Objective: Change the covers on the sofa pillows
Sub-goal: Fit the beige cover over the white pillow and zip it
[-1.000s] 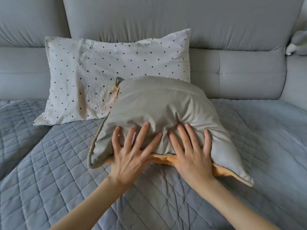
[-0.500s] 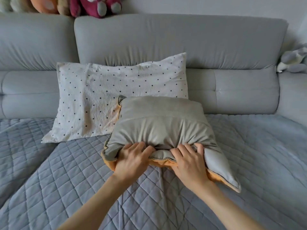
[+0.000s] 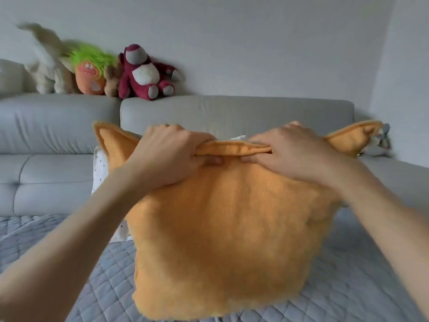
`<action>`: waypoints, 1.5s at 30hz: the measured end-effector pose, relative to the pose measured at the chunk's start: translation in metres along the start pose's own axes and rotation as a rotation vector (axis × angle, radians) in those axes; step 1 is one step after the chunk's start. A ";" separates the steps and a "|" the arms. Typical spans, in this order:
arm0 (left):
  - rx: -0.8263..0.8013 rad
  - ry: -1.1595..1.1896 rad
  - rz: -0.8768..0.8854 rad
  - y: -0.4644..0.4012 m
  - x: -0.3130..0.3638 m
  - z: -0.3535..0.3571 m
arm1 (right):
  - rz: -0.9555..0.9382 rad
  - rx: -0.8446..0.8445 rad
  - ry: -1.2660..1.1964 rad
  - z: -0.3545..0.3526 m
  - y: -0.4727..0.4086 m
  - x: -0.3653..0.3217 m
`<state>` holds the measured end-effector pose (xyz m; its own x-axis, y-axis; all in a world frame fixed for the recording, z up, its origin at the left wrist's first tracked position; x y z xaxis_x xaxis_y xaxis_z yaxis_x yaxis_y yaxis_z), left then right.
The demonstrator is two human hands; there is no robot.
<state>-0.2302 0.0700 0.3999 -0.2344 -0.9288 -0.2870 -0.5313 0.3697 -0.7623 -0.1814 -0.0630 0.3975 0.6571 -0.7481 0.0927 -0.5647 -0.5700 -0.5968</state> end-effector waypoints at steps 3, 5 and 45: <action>-0.173 0.005 -0.152 -0.006 -0.026 0.035 | 0.014 -0.157 -0.032 0.026 -0.031 0.004; -0.179 -0.013 -0.199 -0.004 -0.039 0.067 | 0.065 -0.196 0.034 0.062 -0.043 0.014; -0.262 0.459 -0.427 0.107 -0.022 0.195 | 0.271 0.105 -0.271 0.221 0.049 0.027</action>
<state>-0.1229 0.1249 0.2112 -0.2512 -0.9107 0.3279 -0.8203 0.0204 -0.5716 -0.0813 -0.0358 0.1946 0.6074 -0.7416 -0.2849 -0.6906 -0.3157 -0.6507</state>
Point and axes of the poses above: each hand's wrist, its own y-axis away from the middle knuckle, its own z-axis out of the palm, x = y × z, the point moved 8 cm from there along -y, towards the middle knuckle, and after that the axes turned 4 degrees about x, right-handed, at the moved point
